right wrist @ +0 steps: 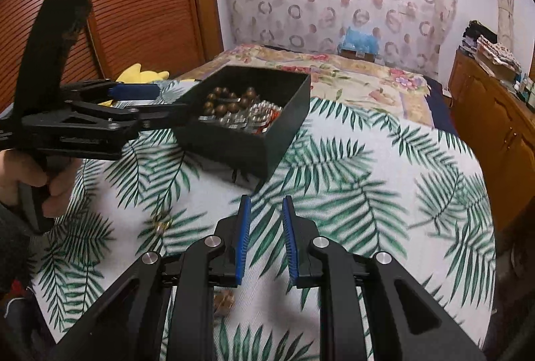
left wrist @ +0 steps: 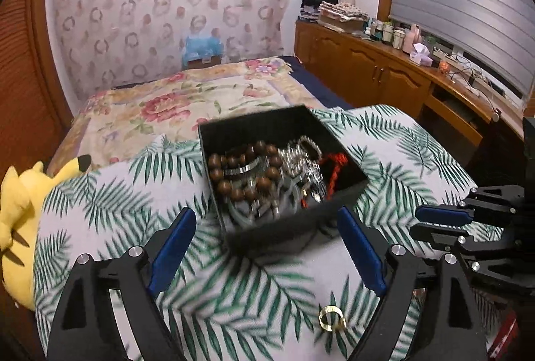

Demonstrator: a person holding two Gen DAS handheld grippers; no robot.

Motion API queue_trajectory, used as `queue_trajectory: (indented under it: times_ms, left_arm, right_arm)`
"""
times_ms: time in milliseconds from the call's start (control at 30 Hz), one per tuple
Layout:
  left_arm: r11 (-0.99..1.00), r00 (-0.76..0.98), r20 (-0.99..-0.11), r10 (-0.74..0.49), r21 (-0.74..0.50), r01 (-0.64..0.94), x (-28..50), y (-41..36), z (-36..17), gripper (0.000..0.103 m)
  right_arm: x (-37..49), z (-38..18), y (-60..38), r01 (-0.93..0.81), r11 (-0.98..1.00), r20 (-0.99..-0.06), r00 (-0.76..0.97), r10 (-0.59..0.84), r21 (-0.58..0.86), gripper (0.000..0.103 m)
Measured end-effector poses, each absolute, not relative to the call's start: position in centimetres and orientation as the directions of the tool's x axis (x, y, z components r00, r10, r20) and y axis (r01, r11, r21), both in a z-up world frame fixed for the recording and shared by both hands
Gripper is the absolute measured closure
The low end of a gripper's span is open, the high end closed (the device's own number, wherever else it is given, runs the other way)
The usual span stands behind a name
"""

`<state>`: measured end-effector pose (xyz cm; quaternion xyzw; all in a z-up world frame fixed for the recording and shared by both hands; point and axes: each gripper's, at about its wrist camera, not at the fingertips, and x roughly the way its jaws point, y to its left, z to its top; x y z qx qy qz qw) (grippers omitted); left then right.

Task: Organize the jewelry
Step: 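Open the left tool and move both tools back to the gold ring, then close the left tool on the gold ring while the right tool grasps the small flower earring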

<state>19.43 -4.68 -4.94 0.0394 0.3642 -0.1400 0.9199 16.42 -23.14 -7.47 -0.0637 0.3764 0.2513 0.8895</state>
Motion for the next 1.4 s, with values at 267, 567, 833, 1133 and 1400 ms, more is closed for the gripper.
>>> queue_trajectory:
  times_ms: [267,567,833,1133,1400]
  left_arm:
    - [0.961,0.677,-0.702,-0.221,-0.040,0.273,15.6,-3.5,-6.5,0.018]
    - [0.954,0.637,-0.732,-0.241,-0.057,0.296,12.4,-3.2,-8.6,0.017]
    - [0.948,0.598,-0.765,-0.240,-0.052,0.314,11.8,-3.7,-10.4,0.017]
    - [0.932,0.586,-0.763,-0.273,-0.059,0.358,12.1,-5.4,-10.2,0.027]
    - [0.921,0.570,-0.773,-0.278,-0.047,0.386,13.1,-7.2,-10.5,0.059]
  right_arm:
    - [13.9,-8.4,-23.0,-0.490,0.869,-0.715,0.583,0.386,0.070,0.082]
    - [12.4,-10.4,-22.3,-0.504,0.860,-0.763,0.528,0.373,0.072,0.070]
    - [12.0,-10.7,-21.0,-0.519,0.855,-0.779,0.538,0.323,-0.004,0.084]
    - [11.3,-10.4,-22.2,-0.497,0.867,-0.766,0.543,0.344,0.038,0.086]
    - [11.0,-9.7,-22.9,-0.496,0.866,-0.749,0.551,0.368,0.062,0.086]
